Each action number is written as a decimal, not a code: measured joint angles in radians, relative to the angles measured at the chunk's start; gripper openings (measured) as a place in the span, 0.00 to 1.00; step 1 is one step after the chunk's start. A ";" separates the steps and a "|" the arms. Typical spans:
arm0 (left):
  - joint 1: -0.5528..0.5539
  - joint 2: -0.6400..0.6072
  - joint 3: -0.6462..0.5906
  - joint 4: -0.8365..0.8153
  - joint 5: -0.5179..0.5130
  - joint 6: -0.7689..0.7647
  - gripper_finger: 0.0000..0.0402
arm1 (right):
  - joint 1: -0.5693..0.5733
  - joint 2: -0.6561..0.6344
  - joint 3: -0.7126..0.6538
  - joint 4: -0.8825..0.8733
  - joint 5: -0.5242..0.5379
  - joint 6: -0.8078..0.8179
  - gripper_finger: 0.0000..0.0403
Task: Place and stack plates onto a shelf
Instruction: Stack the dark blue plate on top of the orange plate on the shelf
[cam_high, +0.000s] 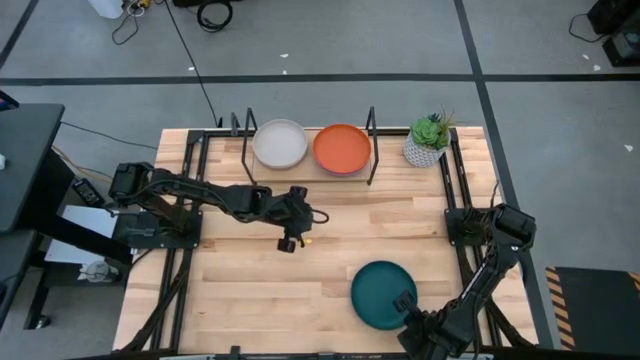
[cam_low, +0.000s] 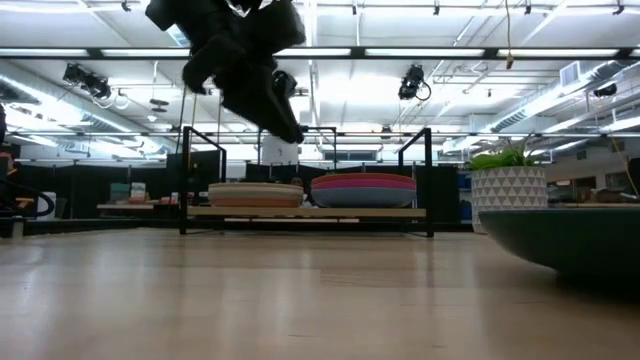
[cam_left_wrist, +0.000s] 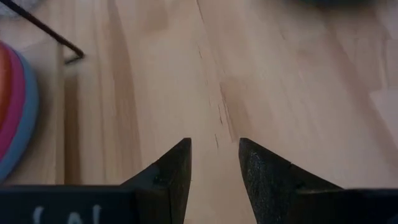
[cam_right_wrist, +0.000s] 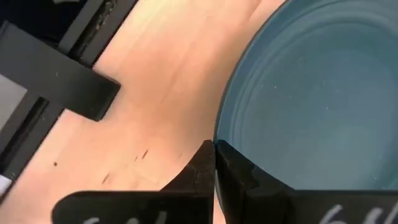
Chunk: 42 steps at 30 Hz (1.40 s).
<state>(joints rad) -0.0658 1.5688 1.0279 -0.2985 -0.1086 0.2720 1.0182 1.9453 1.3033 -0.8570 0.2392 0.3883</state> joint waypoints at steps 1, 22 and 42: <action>0.000 0.000 0.001 0.024 -0.002 -0.021 0.35 | -0.003 0.000 0.000 -0.001 0.000 -0.016 0.03; -0.068 -0.034 0.275 0.006 -0.018 -0.184 0.35 | -0.180 -0.087 0.005 -0.171 0.108 -0.460 0.01; -0.227 -0.212 0.170 -0.277 -0.226 -0.296 0.35 | -0.423 -0.367 0.006 -0.238 0.192 -0.795 0.01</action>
<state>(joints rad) -0.2930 1.3572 1.1976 -0.5750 -0.3347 -0.0238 0.5950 1.5788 1.3090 -1.0948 0.4313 -0.4062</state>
